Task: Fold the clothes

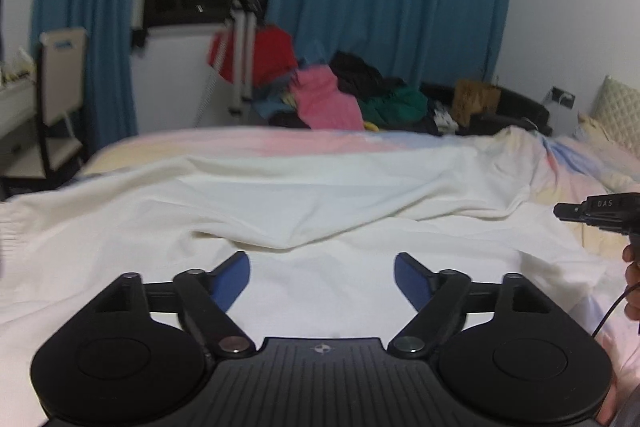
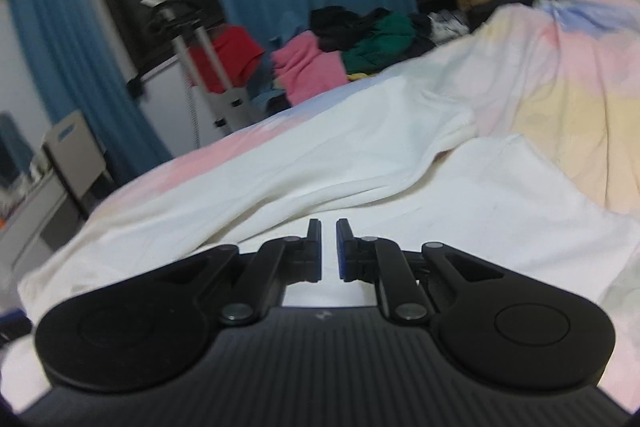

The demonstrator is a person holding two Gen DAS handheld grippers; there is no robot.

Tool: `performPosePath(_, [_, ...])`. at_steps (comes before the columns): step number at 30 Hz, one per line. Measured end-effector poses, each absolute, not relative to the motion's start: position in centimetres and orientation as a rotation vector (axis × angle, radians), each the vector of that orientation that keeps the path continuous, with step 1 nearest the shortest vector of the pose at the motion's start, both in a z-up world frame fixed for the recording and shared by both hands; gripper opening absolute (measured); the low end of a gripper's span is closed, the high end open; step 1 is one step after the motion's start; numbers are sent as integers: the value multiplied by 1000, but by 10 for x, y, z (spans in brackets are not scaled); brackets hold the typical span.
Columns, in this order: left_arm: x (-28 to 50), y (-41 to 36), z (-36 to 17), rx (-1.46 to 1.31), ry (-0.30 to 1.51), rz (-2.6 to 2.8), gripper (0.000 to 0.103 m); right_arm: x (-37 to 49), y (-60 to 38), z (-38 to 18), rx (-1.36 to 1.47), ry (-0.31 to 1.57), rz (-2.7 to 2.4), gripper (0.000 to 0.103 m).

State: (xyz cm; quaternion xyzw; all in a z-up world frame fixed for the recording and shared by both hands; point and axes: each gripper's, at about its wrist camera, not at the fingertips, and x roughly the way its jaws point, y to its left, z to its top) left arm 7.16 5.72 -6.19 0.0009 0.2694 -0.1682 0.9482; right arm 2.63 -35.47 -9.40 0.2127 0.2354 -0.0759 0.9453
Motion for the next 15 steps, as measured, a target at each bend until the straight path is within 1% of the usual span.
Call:
performPosePath(4, [46, 99, -62, -42, 563, -215, 90, 22, -346, -93, 393, 476, -150, 12])
performPosePath(6, [33, 120, -62, -64, 569, -151, 93, 20, -342, -92, 373, 474, -148, 16])
performPosePath(8, [21, 141, -62, -86, 575, -87, 95, 18, -338, -92, 353, 471, -146, 40])
performPosePath(10, [8, 161, -62, -108, 581, -23, 99, 16, -333, -91, 333, 469, -144, 47])
performPosePath(11, [5, 174, -60, -144, 579, 10, 100, 16, -332, -92, 328, 471, -144, 47])
performPosePath(15, [10, 218, -51, -256, 569, 163, 100, 17, -339, -95, 364, 463, -160, 49])
